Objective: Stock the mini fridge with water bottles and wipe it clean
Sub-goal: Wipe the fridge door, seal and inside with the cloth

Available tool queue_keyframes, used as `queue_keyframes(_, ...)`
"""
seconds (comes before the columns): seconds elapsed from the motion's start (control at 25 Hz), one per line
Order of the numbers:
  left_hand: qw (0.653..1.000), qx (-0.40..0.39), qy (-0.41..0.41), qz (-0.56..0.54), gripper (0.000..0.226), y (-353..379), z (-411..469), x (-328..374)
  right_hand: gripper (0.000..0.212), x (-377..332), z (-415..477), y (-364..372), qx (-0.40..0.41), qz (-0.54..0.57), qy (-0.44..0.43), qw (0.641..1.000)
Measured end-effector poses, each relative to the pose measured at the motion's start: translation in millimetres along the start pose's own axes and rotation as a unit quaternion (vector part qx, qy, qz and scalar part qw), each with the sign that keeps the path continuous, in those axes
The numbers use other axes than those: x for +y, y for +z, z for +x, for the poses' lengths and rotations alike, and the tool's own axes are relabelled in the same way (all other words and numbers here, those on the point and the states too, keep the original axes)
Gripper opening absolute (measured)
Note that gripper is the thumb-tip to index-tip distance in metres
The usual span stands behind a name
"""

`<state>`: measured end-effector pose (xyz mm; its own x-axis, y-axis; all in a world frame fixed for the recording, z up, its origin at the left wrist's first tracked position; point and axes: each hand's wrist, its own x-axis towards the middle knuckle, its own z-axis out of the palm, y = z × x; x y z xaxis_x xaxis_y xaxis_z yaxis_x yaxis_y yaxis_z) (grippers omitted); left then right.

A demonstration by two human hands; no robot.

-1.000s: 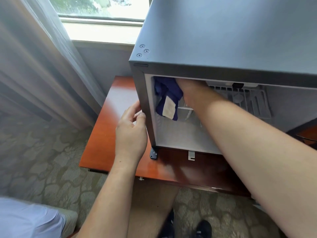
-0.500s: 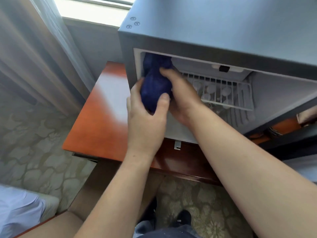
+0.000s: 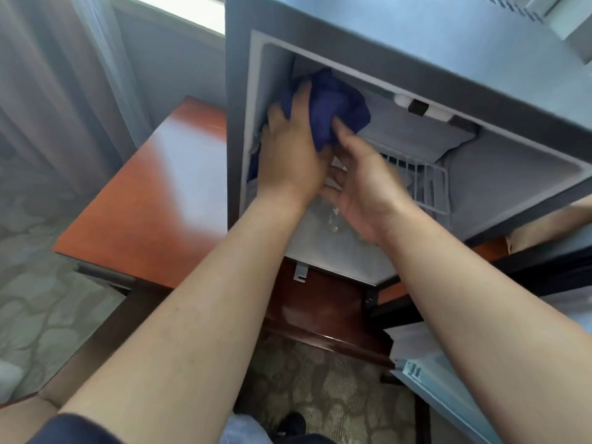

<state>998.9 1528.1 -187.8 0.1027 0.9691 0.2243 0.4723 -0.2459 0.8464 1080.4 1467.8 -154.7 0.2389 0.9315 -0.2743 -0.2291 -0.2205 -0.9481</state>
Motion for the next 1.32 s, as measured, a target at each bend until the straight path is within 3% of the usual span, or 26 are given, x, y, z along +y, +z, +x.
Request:
queue_keyframes(0.12, 0.994, 0.055, -0.002, -0.094, 0.052, 10, 16, 1, 0.04, 11, -8, -6, 0.02, -0.054, -0.081, 0.995)
queue_keyframes(0.32, 0.957, 0.186, -0.001, -0.222, 0.061, 39, 20, 20, 0.03, 11, -16, -47, 0.204, -0.118, -0.15, 0.96)
queue_keyframes(0.56, 0.95, 0.189, -0.081, -0.233, 0.054, 69, 59, 41, 0.027, 16, -7, -77, 0.288, -0.069, -0.175, 0.939)
queue_keyframes(0.76, 0.97, 0.115, 0.019, -0.215, 0.047, 122, 35, 57, 0.027, 24, -13, -88, 0.314, -0.057, -0.201, 0.926)
queue_keyframes(0.92, 0.983, -0.003, 0.091, -0.161, 0.046, 155, 12, 81, 0.024, 16, -23, -98, 0.326, -0.042, -0.208, 0.921)
queue_keyframes(1.0, 0.981, -0.017, 0.108, -0.162, 0.047, 158, 11, 76, 0.023, 13, -25, -102, 0.335, -0.051, -0.221, 0.914)
queue_keyframes(1.12, 0.985, 0.03, 0.086, -0.148, 0.042, 139, 16, 58, 0.023, 12, -26, -101, 0.34, -0.063, -0.21, 0.915)
queue_keyframes(1.24, 0.978, 0.14, 0.039, -0.147, 0.036, 98, 37, 33, 0.022, 17, -27, -97, 0.337, -0.057, -0.18, 0.922)
queue_keyframes(1.32, 0.965, 0.198, 0.011, -0.171, 0.02, 74, 45, 23, 0.021, 19, -30, -95, 0.331, -0.052, -0.164, 0.928)
